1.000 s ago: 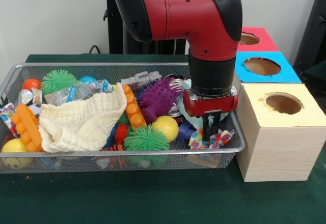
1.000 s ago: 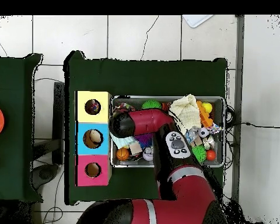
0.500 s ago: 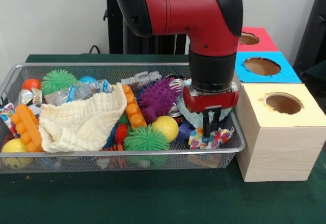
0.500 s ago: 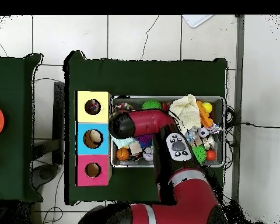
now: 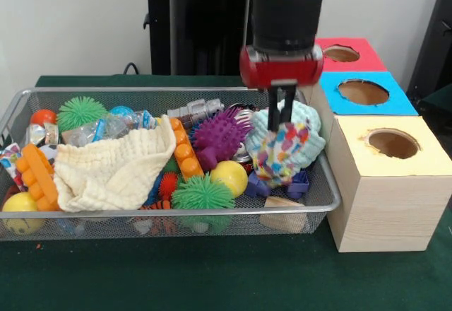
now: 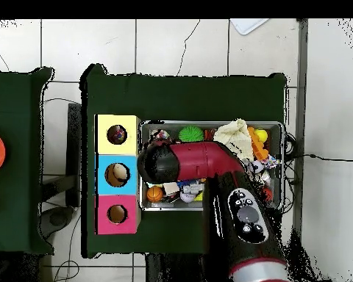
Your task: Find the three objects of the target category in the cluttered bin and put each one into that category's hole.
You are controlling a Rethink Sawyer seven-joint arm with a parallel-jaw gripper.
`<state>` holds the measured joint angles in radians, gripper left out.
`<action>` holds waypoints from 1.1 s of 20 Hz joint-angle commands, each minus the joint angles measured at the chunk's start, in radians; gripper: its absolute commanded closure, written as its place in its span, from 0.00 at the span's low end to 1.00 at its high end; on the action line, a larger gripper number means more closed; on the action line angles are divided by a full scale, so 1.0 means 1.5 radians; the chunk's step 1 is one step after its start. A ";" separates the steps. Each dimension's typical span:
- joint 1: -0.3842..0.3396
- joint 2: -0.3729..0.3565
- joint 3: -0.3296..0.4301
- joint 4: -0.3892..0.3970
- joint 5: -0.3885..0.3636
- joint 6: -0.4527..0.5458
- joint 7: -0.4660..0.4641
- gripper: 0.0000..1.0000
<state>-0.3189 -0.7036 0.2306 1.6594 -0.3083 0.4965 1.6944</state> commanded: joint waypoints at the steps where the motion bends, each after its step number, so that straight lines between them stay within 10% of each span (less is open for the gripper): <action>1: -0.025 -0.108 0.057 0.063 0.045 0.142 -0.034 1.00; 22: 0.049 -0.204 0.050 0.014 0.136 0.270 0.036 1.00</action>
<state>-0.2859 -0.9885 0.2348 1.6607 -0.1451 0.7577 1.6944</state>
